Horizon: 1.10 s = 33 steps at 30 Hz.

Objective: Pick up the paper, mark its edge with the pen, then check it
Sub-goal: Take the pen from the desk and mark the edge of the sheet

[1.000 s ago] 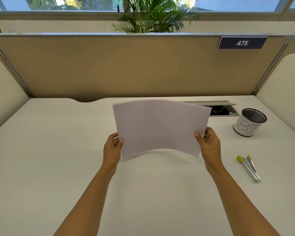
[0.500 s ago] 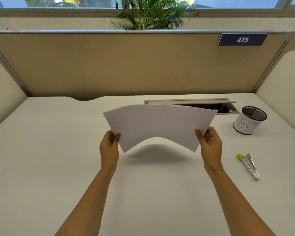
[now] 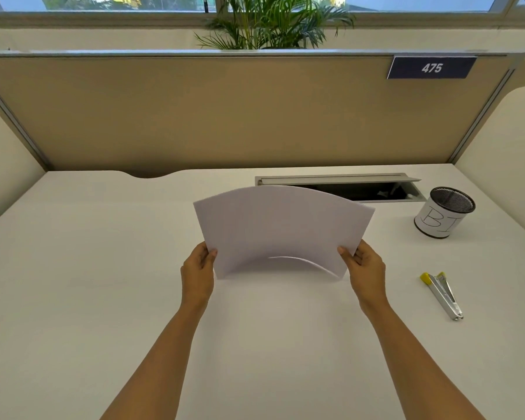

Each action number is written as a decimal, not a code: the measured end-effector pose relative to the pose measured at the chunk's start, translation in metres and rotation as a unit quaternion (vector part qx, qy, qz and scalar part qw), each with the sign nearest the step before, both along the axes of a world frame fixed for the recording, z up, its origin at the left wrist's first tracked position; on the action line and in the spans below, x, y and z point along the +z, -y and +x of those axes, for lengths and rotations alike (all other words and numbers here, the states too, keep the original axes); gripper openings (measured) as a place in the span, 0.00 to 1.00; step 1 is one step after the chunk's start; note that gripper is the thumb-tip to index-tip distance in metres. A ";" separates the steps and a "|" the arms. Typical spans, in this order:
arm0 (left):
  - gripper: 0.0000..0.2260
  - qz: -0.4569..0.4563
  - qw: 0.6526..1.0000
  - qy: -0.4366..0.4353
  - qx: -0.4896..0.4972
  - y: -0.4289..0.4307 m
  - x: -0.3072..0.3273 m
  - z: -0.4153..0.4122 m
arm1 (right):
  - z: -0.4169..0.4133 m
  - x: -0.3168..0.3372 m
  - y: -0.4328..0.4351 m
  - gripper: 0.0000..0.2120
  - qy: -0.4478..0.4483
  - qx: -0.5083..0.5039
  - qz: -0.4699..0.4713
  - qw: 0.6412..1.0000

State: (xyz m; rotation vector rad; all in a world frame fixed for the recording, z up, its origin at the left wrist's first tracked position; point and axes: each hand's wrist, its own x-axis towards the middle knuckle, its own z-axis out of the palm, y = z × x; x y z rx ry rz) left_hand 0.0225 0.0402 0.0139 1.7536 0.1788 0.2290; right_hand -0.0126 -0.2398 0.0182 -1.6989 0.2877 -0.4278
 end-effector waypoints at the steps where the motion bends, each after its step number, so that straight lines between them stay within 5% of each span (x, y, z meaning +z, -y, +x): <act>1: 0.11 0.013 1.000 -0.001 0.000 0.000 -0.001 0.000 | 0.000 -0.001 0.000 0.13 -0.002 -0.003 0.000 1.000; 9: 0.11 0.076 0.996 -0.037 -0.010 0.000 0.001 0.006 | 0.007 -0.002 0.001 0.13 -0.050 0.001 -0.009 0.999; 27: 0.15 -0.149 0.968 -0.192 -0.060 -0.012 0.037 0.022 | 0.026 0.031 0.036 0.21 -0.120 -0.035 -0.001 0.992; 33: 0.16 -0.184 0.960 -0.207 -0.032 -0.009 0.032 0.020 | 0.016 0.026 0.049 0.20 -0.128 -0.088 -0.105 0.982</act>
